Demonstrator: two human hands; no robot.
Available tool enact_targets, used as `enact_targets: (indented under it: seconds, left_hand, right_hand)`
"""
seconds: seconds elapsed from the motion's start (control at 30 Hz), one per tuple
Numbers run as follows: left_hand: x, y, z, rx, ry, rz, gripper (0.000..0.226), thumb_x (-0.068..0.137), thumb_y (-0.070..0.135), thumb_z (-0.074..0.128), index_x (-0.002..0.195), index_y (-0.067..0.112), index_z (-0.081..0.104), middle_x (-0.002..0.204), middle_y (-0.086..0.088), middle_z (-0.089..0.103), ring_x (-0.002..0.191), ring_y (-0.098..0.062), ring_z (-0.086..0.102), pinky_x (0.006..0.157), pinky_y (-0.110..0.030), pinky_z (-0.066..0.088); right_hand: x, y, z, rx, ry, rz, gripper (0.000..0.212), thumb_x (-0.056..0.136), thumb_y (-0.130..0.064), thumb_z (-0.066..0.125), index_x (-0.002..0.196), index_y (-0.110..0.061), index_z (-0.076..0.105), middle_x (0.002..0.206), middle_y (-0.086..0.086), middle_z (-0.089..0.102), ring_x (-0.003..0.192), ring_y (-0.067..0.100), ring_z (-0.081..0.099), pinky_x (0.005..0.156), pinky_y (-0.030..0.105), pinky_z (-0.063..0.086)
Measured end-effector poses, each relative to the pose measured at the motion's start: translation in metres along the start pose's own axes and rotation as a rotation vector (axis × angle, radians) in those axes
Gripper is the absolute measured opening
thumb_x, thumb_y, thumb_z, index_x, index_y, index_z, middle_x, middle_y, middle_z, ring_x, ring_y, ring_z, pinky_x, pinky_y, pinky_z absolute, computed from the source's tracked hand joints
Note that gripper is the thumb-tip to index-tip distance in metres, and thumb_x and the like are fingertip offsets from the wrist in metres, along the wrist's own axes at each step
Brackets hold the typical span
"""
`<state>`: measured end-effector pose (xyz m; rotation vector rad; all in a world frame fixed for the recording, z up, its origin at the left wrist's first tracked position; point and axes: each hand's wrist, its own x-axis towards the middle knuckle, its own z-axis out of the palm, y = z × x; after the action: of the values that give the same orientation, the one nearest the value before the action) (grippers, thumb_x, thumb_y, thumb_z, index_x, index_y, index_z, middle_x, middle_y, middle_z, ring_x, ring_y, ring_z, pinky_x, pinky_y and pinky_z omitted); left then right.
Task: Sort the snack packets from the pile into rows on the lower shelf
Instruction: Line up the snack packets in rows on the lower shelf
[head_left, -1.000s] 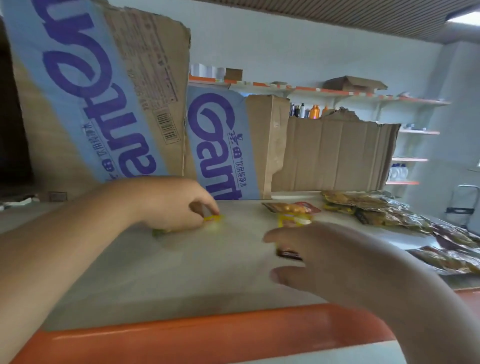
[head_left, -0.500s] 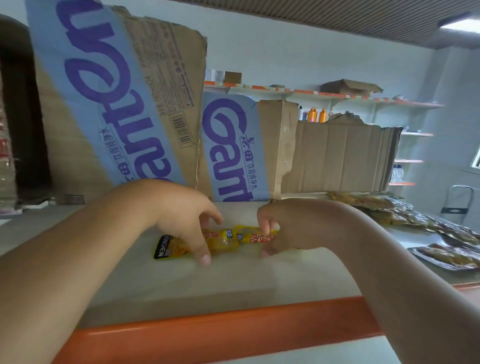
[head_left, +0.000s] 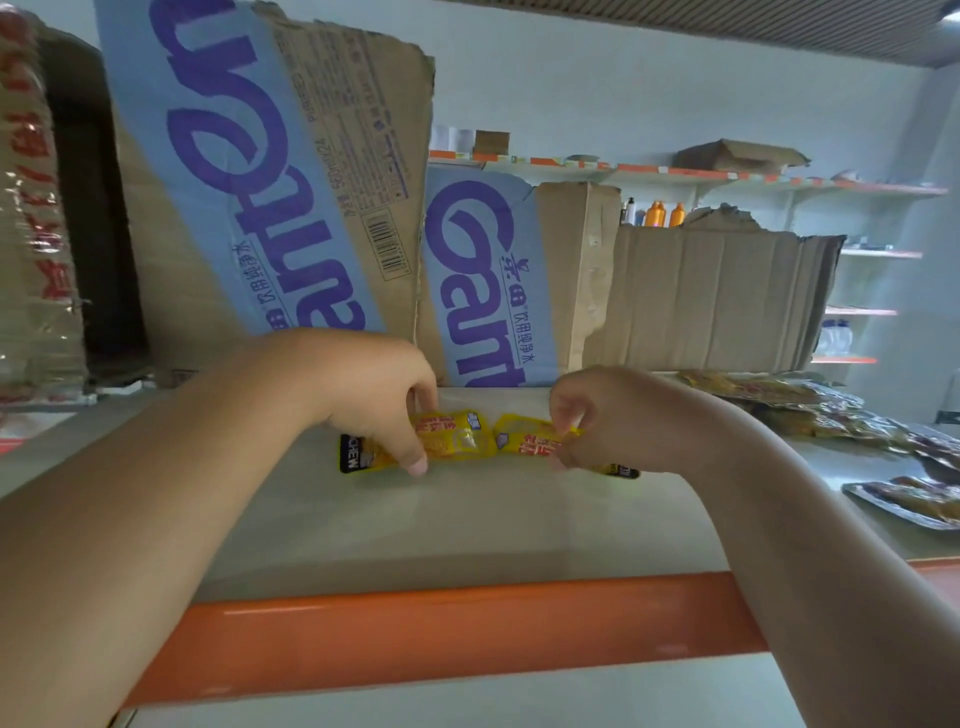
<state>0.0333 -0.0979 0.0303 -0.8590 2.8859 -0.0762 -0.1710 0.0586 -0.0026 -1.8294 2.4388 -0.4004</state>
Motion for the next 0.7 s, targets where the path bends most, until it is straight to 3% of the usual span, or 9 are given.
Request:
enact_targets:
  seconds: [0.13,0.27,0.4,0.5,0.7]
  left_hand:
    - [-0.017,0.003,-0.008,-0.007,0.218,-0.046,0.063,0.072,0.061,0.085,0.128,0.040,0.063,0.105,0.019,0.063,0.096,-0.006,0.061,0.081,-0.032,0.054]
    - [-0.052,0.002,-0.003,-0.178,0.453,-0.072,0.061,0.068,0.065,0.085,0.122,0.049,0.063,0.100,0.023,0.066,0.084,0.007,0.059,0.072,-0.024,0.049]
    - [-0.097,0.006,0.006,-0.213,0.704,-0.119,0.058,0.066,0.068,0.075,0.119,0.048,0.062,0.100,0.021,0.068,0.077,0.007,0.057,0.074,-0.026,0.049]
    - [-0.135,0.010,0.014,-0.193,0.813,-0.146,0.053,0.068,0.062,0.067,0.116,0.040,0.066,0.098,0.017,0.071,0.077,-0.005,0.062,0.073,-0.026,0.050]
    - [-0.208,0.007,0.039,-0.219,0.976,-0.282,0.053,0.073,0.057,0.074,0.122,0.039,0.064,0.105,0.018,0.070,0.084,-0.010,0.064,0.081,-0.030,0.053]
  right_hand:
    - [-0.001,0.001,-0.001,0.076,0.183,-0.004,0.033,0.075,-0.050,0.085,0.084,-0.029,0.061,0.093,-0.010,0.065,0.079,0.013,0.063,0.064,0.031,0.050]
    - [-0.008,-0.007,-0.004,0.169,0.355,-0.076,0.031,0.077,-0.052,0.082,0.081,-0.029,0.062,0.082,-0.007,0.066,0.064,0.014,0.061,0.052,0.026,0.040]
    - [-0.019,-0.025,-0.010,0.145,0.473,-0.246,0.026,0.080,-0.048,0.081,0.086,-0.029,0.064,0.081,-0.011,0.059,0.067,0.008,0.055,0.056,0.025,0.039]
    - [-0.027,-0.047,-0.012,0.184,0.524,-0.379,0.027,0.078,-0.051,0.077,0.088,-0.031,0.063,0.081,-0.014,0.057,0.070,0.003,0.054,0.058,0.023,0.037]
    - [-0.046,-0.116,0.011,0.414,0.538,-0.530,0.025,0.078,-0.044,0.076,0.092,-0.028,0.063,0.084,-0.013,0.065,0.084,-0.001,0.057,0.057,0.012,0.037]
